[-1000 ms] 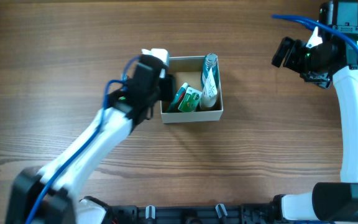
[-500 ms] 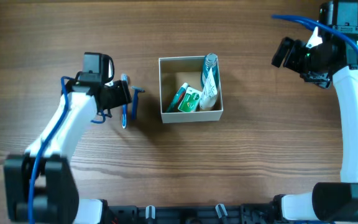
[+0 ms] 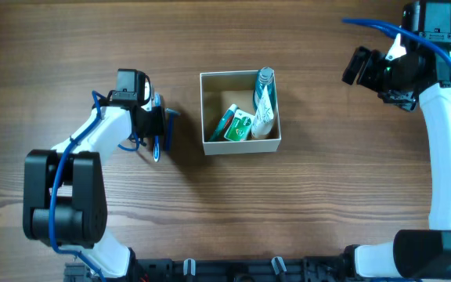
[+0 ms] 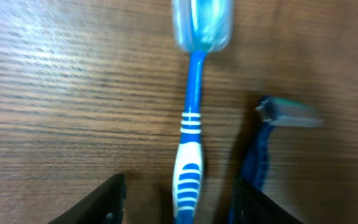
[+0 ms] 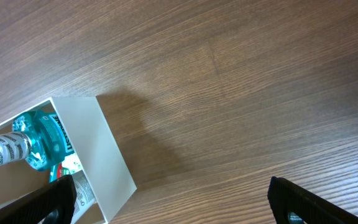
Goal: Pack container
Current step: 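Grasp the blue toothbrush with the left gripper, then lower the toothbrush into the box and release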
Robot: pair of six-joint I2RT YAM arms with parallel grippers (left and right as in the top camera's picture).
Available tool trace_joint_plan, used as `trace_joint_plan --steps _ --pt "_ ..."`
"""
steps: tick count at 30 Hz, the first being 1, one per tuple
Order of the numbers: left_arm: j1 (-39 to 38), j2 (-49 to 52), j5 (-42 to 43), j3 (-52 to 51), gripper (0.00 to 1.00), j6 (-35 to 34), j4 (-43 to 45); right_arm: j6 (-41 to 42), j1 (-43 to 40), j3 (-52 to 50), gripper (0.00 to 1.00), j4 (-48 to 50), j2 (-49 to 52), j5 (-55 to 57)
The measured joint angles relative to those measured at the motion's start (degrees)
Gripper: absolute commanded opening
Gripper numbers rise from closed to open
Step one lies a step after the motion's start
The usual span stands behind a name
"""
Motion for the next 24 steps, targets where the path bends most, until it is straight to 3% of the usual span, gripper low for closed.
trace_joint_plan --steps 1,5,11,13,18,24 --pt "0.0 0.1 -0.1 0.0 0.53 0.3 0.5 0.0 0.0 0.0 1.00 0.0 0.0 0.0" --pt "0.0 0.3 -0.5 0.0 0.35 0.9 1.2 0.0 0.0 0.0 1.00 0.0 0.0 0.0" --pt "0.0 0.5 -3.8 0.0 0.24 2.1 1.4 0.0 0.0 0.0 1.00 0.0 0.0 0.0" --pt "-0.1 0.6 -4.9 0.0 0.11 3.1 1.1 0.0 0.0 0.0 1.00 0.0 0.0 0.0" --pt "-0.1 0.6 -5.8 0.0 0.04 3.9 0.9 0.0 0.0 0.0 1.00 0.0 0.0 0.0" --pt "-0.1 0.5 -5.9 0.2 0.04 4.3 -0.1 0.0 0.0 0.0 1.00 0.0 0.0 0.0"
